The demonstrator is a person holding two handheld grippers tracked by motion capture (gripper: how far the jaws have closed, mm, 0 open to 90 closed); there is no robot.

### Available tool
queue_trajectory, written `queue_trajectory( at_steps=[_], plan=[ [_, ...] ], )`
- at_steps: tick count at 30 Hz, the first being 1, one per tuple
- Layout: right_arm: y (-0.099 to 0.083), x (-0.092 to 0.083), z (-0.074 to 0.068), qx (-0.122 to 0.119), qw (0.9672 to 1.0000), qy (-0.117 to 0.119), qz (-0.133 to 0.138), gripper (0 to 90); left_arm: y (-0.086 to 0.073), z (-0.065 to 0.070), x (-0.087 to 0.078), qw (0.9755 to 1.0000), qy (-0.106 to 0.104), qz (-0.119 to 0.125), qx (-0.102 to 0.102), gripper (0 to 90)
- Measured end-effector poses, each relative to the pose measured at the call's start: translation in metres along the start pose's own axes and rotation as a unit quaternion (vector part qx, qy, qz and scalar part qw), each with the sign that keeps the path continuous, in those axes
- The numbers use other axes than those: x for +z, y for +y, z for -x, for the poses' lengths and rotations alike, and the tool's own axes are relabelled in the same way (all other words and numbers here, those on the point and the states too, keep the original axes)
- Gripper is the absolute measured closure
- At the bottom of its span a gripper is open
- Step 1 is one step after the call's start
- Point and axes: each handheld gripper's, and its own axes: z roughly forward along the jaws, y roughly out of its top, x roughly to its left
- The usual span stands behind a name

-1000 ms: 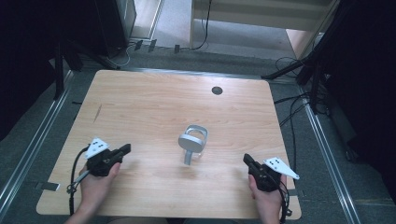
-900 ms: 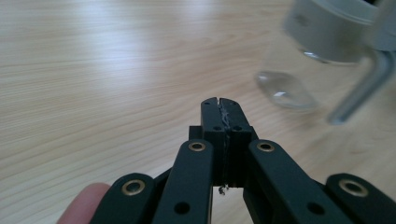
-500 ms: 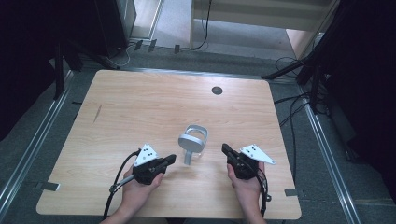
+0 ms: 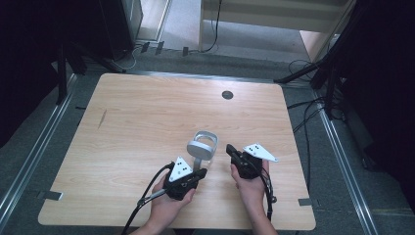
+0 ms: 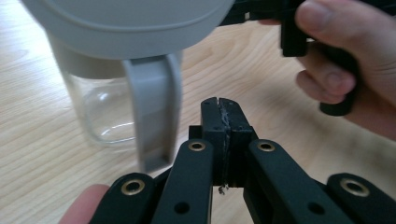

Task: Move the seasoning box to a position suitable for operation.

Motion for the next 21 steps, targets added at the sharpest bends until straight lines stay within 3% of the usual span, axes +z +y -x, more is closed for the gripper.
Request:
queue_trajectory(
  at_steps=[4,5,9,14,17,21],
  plan=[
    [0.001,0.002,0.002,0.001,1.0,0.001,-0.001,90.0,-0.001,-0.006,-0.002,0.9999,0.002,-0.004,0.009,90.0],
    [0.001,0.004,0.003,0.001,1.0,0.001,-0.004,90.0,-0.001,-0.011,-0.005,0.9999,-0.008,-0.002,0.012,90.0],
    [0.006,0.009,0.003,-0.002,1.0,0.005,-0.003,90.0,-0.001,-0.016,-0.008,0.9998,0.002,-0.001,0.018,90.0],
    [0.015,0.015,0.002,-0.012,0.9999,0.009,0.0,90.0,-0.001,-0.03,-0.011,0.9999,0.013,-0.001,0.002,90.0],
    [0.019,0.021,-0.003,-0.039,0.9991,0.018,-0.001,90.0,-0.001,-0.038,-0.013,0.9997,0.026,0.001,-0.002,90.0],
    [0.02,0.028,-0.005,-0.038,0.999,0.023,-0.004,90.0,0.002,-0.053,-0.015,0.999,0.041,0.004,-0.018,90.0]
  ],
)
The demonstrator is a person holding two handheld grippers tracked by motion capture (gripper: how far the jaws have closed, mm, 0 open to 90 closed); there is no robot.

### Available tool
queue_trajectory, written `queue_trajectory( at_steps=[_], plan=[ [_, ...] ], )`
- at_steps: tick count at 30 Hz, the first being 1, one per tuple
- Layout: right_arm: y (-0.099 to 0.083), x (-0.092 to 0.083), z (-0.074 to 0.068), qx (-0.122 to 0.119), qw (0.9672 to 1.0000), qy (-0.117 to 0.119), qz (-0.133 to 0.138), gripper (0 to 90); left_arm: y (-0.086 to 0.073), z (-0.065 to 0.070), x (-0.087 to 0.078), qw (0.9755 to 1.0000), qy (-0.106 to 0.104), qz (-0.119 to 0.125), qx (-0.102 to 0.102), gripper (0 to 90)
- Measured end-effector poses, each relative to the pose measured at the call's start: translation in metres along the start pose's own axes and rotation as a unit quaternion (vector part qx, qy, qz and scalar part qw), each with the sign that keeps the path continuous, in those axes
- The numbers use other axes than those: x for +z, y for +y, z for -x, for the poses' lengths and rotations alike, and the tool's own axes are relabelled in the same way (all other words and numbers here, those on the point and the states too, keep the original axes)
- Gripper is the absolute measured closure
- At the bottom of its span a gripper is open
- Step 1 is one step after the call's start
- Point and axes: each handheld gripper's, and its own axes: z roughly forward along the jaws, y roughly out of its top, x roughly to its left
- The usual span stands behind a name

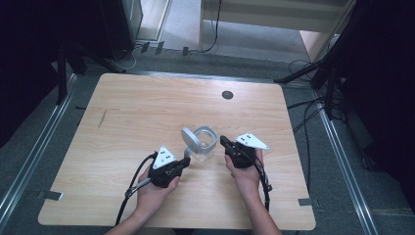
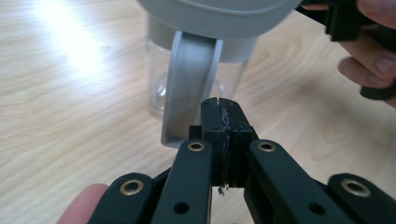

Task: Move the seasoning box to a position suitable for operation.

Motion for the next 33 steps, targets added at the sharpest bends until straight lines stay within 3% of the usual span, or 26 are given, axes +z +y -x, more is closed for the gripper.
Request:
queue_trajectory(
  at_steps=[3,9,16,20,23,24,26,28,29,33],
  plan=[
    [-0.001,0.003,-0.002,0.001,0.9999,0.012,0.003,90.0,0.004,-0.011,0.0,0.9999,0.004,0.003,-0.013,90.0],
    [-0.007,0.001,-0.013,-0.005,0.9998,0.019,0.004,90.0,0.012,-0.025,0.001,0.9996,0.021,0.005,-0.016,90.0],
    [-0.009,-0.001,-0.03,-0.04,0.9983,0.043,-0.001,90.0,0.024,-0.048,0.002,0.9981,0.048,0.018,-0.034,90.0],
    [0.003,0.01,-0.013,-0.025,0.9994,0.025,0.007,90.0,0.029,-0.06,0.003,0.9969,0.061,0.025,-0.043,90.0],
    [0.009,0.022,-0.005,-0.03,0.9994,0.018,0.008,90.0,0.03,-0.063,0.005,0.997,0.058,0.024,-0.046,90.0],
    [0.015,0.035,0.001,-0.047,0.9987,0.015,0.007,90.0,0.03,-0.063,0.004,0.9962,0.062,0.03,-0.053,90.0],
    [0.018,0.04,0.004,-0.045,0.9988,0.017,0.006,90.0,0.029,-0.063,0.003,0.9956,0.064,0.036,-0.059,90.0],
    [0.023,0.049,0.011,-0.032,0.9989,0.032,0.013,90.0,0.025,-0.058,-0.001,0.9944,0.064,0.045,-0.072,90.0],
    [0.028,0.057,0.014,-0.029,0.9973,0.066,0.014,90.0,0.021,-0.052,-0.001,0.9959,0.059,0.036,-0.058,90.0],
    [0.032,0.067,0.012,-0.043,0.9943,0.097,0.01,90.0,0.018,-0.048,0.006,0.9962,0.064,0.024,-0.054,90.0]
  ],
)
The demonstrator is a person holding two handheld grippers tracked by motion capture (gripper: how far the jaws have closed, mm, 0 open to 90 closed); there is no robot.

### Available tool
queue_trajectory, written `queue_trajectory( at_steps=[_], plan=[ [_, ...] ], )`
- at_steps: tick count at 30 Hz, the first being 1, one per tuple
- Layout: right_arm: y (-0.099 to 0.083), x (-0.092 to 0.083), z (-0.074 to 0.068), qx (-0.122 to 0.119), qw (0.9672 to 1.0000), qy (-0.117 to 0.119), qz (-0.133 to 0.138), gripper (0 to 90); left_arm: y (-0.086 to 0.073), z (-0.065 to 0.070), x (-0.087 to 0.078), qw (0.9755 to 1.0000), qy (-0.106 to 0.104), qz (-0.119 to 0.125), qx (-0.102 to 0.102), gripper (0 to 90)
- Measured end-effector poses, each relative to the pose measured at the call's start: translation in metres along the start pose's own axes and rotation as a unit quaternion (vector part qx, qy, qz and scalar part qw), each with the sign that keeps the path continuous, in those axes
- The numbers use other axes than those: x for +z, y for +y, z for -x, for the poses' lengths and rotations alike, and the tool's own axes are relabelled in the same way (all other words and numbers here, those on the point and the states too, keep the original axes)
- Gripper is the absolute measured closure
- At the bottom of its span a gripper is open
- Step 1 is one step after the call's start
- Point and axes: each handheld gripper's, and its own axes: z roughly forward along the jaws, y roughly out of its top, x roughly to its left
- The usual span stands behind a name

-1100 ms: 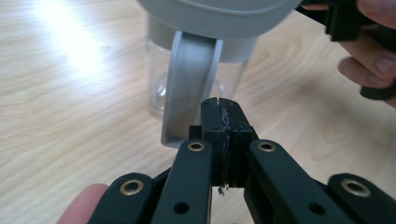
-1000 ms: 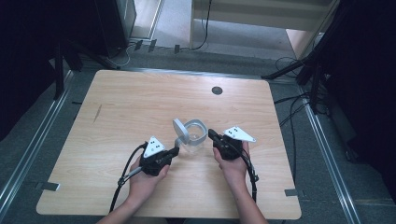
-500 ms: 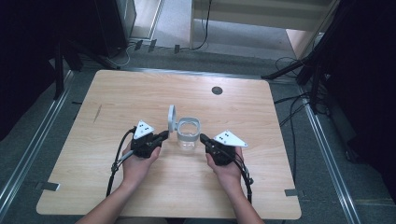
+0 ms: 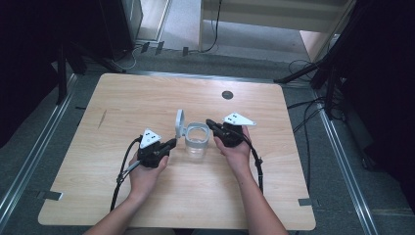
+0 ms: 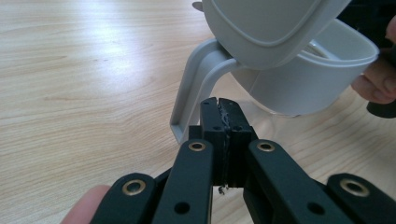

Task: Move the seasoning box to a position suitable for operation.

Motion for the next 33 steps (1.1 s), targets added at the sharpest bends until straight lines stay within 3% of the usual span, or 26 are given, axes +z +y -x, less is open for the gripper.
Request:
queue_trajectory(
  at_steps=[2,3,7,12,16,19,21,27,29,33],
  plan=[
    [0.0,0.001,0.0,0.008,0.9999,0.007,0.002,90.0,0.0,-0.001,0.002,1.0,0.003,-0.001,-0.007,90.0],
    [-0.001,0.001,0.002,0.021,0.9994,0.025,0.006,90.0,0.001,-0.003,0.005,0.9999,0.008,-0.002,-0.011,90.0],
    [-0.005,0.0,0.0,0.014,0.999,0.042,-0.006,90.0,0.003,-0.007,0.008,0.9998,0.013,0.001,-0.015,90.0],
    [-0.01,-0.006,-0.006,0.011,0.9987,0.047,-0.013,90.0,0.007,-0.014,0.009,0.9996,0.015,0.01,-0.023,90.0],
    [-0.016,-0.015,-0.017,0.0,0.9983,0.055,-0.019,90.0,0.009,-0.021,0.01,0.9992,0.012,0.02,-0.032,90.0],
    [-0.018,-0.02,-0.022,0.002,0.9983,0.055,-0.017,90.0,0.004,-0.018,0.003,0.9989,0.01,0.022,-0.039,90.0],
    [-0.02,-0.025,-0.028,-0.005,0.9985,0.05,-0.021,90.0,-0.006,-0.005,-0.013,0.9991,0.011,0.029,-0.03,89.6],
    [-0.027,-0.031,-0.039,0.002,0.9989,0.042,-0.022,90.0,-0.01,0.016,-0.027,0.9992,-0.006,0.035,-0.02,89.3],
    [-0.03,-0.032,-0.043,0.002,0.9989,0.043,-0.019,90.0,-0.009,0.018,-0.025,0.9993,0.007,0.035,-0.013,90.0],
    [-0.033,-0.036,-0.052,0.014,0.999,0.035,-0.022,90.0,-0.009,0.014,-0.023,0.9993,0.006,0.03,-0.023,90.0]
  ],
)
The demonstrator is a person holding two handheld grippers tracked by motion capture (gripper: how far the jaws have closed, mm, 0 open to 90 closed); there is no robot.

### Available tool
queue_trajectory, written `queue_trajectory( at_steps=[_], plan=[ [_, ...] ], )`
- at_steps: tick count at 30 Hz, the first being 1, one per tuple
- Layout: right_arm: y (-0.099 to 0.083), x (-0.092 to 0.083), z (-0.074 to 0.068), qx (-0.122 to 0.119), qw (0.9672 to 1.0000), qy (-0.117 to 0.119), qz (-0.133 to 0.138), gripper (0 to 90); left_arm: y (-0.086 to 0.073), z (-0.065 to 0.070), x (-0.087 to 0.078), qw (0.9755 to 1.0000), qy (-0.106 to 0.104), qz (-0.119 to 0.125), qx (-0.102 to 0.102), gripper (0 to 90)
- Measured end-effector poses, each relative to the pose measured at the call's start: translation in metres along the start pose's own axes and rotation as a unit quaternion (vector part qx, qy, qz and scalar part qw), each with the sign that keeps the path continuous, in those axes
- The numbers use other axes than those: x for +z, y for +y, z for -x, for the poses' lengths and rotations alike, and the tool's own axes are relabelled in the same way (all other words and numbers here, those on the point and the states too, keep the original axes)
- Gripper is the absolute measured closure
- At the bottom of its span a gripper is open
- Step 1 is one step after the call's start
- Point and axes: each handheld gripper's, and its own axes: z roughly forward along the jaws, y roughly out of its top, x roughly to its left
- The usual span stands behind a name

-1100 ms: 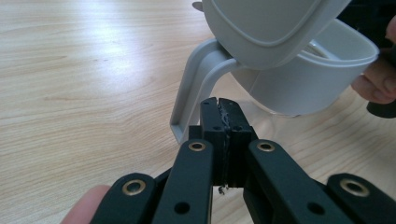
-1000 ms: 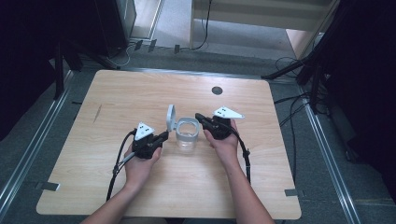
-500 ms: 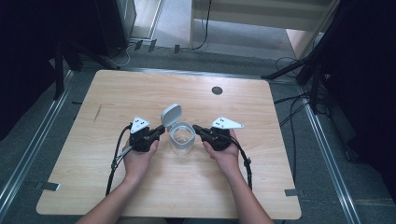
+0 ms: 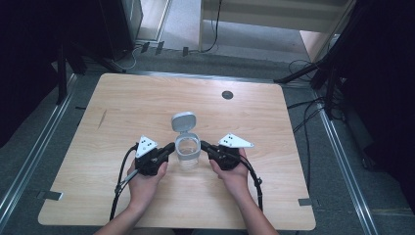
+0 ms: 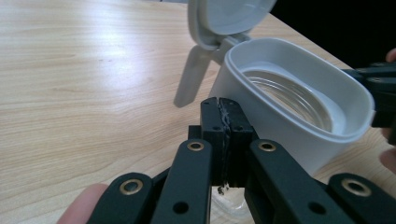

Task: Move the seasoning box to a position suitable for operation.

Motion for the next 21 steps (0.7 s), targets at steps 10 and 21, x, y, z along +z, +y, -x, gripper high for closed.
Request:
queue_trajectory(
  at_steps=[10,21],
  plan=[
    [-0.005,-0.003,-0.018,-0.007,0.9998,-0.021,0.003,90.0,-0.003,-0.014,-0.006,0.9998,-0.004,0.017,-0.006,81.2],
    [0.025,-0.002,0.01,0.019,0.9976,-0.062,0.025,90.0,-0.031,-0.1,-0.075,0.9979,0.064,0.008,-0.009,15.4]
  ],
)
